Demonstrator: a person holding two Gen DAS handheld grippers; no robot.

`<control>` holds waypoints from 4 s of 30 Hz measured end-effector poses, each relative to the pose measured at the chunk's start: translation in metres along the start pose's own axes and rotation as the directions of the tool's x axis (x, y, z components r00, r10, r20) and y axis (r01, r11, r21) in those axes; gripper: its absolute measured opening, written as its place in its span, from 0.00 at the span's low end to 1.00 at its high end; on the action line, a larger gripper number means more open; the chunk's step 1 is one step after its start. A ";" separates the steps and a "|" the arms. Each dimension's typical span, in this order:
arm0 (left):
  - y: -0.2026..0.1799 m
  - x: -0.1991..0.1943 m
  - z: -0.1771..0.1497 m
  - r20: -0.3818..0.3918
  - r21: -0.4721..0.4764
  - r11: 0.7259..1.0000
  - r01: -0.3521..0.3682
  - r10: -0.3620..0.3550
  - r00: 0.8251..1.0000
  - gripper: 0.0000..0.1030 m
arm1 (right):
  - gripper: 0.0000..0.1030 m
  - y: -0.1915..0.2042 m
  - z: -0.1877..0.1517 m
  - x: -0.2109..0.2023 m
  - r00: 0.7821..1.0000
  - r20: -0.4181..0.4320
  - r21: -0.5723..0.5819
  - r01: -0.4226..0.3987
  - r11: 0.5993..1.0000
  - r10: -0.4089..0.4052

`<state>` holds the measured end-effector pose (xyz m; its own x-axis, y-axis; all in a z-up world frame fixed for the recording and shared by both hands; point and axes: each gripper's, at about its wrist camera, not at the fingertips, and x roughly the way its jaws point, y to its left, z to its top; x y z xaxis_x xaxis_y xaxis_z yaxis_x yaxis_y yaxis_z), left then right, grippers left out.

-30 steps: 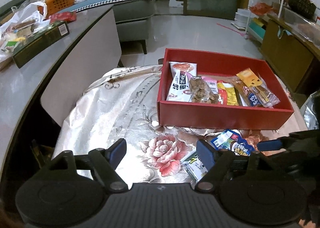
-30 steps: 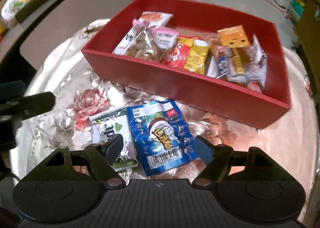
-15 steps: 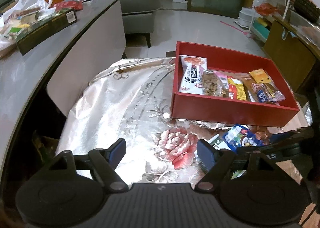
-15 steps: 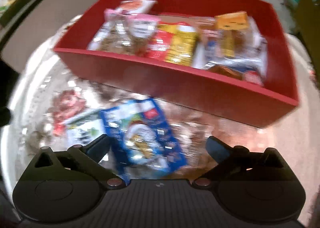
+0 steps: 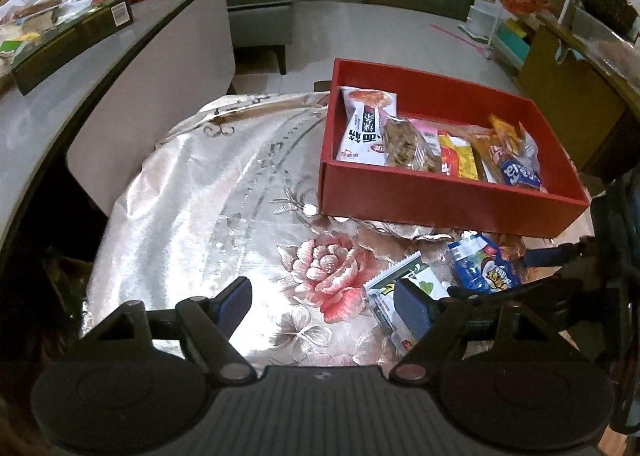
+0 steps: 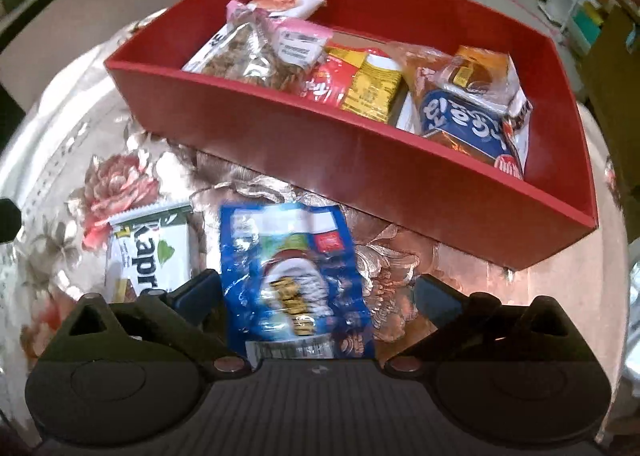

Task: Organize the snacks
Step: 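Grasp the Kaprons wafer packet with the left tool while the right tool grasps the blue coconut bag, then lift both packets and carry them over the red box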

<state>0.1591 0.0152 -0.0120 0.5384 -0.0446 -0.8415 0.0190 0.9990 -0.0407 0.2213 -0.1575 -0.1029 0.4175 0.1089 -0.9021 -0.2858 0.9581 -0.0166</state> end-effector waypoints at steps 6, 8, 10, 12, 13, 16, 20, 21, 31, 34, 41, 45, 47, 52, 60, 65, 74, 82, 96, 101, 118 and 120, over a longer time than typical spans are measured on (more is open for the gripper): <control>-0.003 0.003 -0.001 -0.017 0.001 1.000 0.013 -0.013 1.000 0.70 | 0.78 0.005 0.000 -0.008 0.999 -0.020 -0.001 -0.026 1.000 0.026; -0.005 0.006 -0.002 -0.035 -0.003 1.000 0.028 -0.028 0.999 0.70 | 0.75 0.005 -0.003 -0.016 0.999 -0.024 -0.010 -0.044 0.999 0.044; -0.007 0.009 -0.004 -0.049 -0.005 0.999 0.037 -0.038 0.998 0.70 | 0.75 0.003 -0.009 -0.020 0.998 -0.033 -0.027 -0.048 0.998 0.047; -0.010 0.012 -0.005 -0.060 -0.008 0.999 0.036 -0.036 0.998 0.70 | 0.74 0.000 -0.011 -0.020 0.999 -0.038 -0.025 -0.036 0.999 0.035; -0.011 0.014 -0.006 -0.067 -0.015 0.999 0.040 -0.041 0.997 0.70 | 0.74 -0.004 -0.012 -0.022 0.998 -0.043 -0.010 -0.044 0.999 0.043; -0.016 0.025 -0.007 -0.106 -0.051 0.996 0.076 -0.081 0.991 0.70 | 0.74 -0.016 -0.014 -0.037 0.999 -0.006 0.024 -0.045 0.999 0.045; -0.025 0.046 -0.009 -0.161 -0.131 0.987 0.094 -0.115 0.980 0.70 | 0.74 -0.030 -0.022 -0.043 1.000 0.003 0.041 -0.019 0.999 0.019; -0.029 0.051 -0.009 -0.173 -0.149 0.984 0.092 -0.118 0.978 0.70 | 0.74 -0.031 -0.025 -0.041 1.000 -0.008 0.036 -0.011 0.999 0.012; -0.071 0.078 -0.013 -0.160 -0.114 0.993 -0.032 0.013 0.987 0.72 | 0.87 -0.036 -0.035 -0.026 0.999 -0.035 0.029 0.020 0.999 -0.019; -0.078 0.078 -0.015 -0.139 -0.065 0.996 -0.066 0.056 0.989 0.63 | 1.00 -0.038 -0.038 -0.020 0.998 -0.064 0.037 -0.012 0.999 0.014; -0.074 0.072 -0.016 -0.134 -0.050 0.998 -0.048 0.040 0.990 0.57 | 1.00 -0.035 -0.042 -0.022 1.000 -0.028 0.037 0.001 0.999 0.000; -0.069 0.068 -0.016 -0.150 -0.065 0.998 -0.007 -0.003 0.989 0.57 | 0.88 -0.028 -0.038 -0.026 0.999 -0.030 0.008 0.017 1.000 -0.016; -0.067 0.066 -0.016 -0.152 -0.068 0.998 -0.001 -0.010 0.988 0.57 | 0.76 -0.023 -0.037 -0.031 1.000 -0.017 -0.014 0.023 1.000 -0.023; -0.064 0.061 -0.013 -0.144 -0.050 0.999 0.002 -0.009 0.990 0.57 | 0.74 -0.023 -0.035 -0.032 1.000 -0.022 -0.010 0.018 1.000 -0.018; -0.064 0.051 -0.007 -0.115 -0.042 0.999 0.020 -0.025 0.993 0.57 | 0.74 -0.028 -0.026 -0.052 0.999 0.047 0.025 -0.010 1.000 0.008; -0.067 0.044 -0.003 -0.083 -0.014 1.000 0.006 -0.007 0.997 0.57 | 0.74 -0.029 -0.022 -0.060 0.997 0.069 0.032 -0.025 0.999 0.023; -0.066 0.038 -0.001 -0.068 -0.008 1.000 0.011 -0.012 0.998 0.57 | 0.74 -0.036 -0.020 -0.064 0.996 0.078 0.067 -0.042 0.997 0.036; -0.066 0.028 0.003 -0.020 0.018 1.000 -0.007 0.007 1.000 0.57 | 0.74 -0.047 -0.015 -0.076 0.991 0.127 0.106 -0.061 0.993 0.047; -0.071 0.017 0.007 0.052 0.065 0.997 -0.047 0.044 0.998 0.57 | 0.74 -0.057 -0.010 -0.088 0.983 0.177 0.139 -0.061 0.988 0.036; -0.072 0.015 0.009 0.067 0.068 0.996 -0.051 0.047 0.997 0.57 | 0.74 -0.060 -0.009 -0.091 0.981 0.189 0.147 -0.064 0.987 0.036; -0.077 0.021 0.067 0.189 0.050 0.995 -0.086 0.075 0.979 0.57 | 0.60 -0.092 0.031 -0.099 0.955 0.292 0.265 -0.134 0.955 0.053; -0.076 0.027 0.065 0.164 0.055 0.996 -0.075 0.065 0.984 0.57 | 0.60 -0.090 0.030 -0.090 0.964 0.260 0.253 -0.124 0.960 0.056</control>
<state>0.2270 -0.0620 0.0031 0.6694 0.0219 -0.7426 0.0253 0.9983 0.0522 0.2355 -0.2458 -0.0066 0.6110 0.2276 -0.7582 -0.1079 0.9728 0.2051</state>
